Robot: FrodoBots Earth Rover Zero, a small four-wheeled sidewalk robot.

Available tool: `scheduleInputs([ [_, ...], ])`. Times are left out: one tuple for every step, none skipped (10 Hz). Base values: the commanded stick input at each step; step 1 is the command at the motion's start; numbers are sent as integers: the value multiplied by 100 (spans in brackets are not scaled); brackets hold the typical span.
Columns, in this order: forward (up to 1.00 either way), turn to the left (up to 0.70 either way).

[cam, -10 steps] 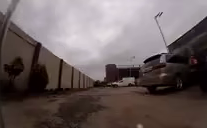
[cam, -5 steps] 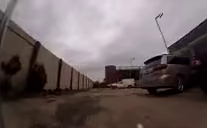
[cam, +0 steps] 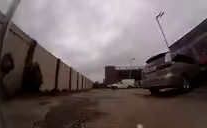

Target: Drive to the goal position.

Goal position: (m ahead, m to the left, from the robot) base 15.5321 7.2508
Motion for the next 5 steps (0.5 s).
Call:
scheduleInputs([
  [100,0],
  [100,0],
  [100,0],
  [100,0],
  [100,0],
])
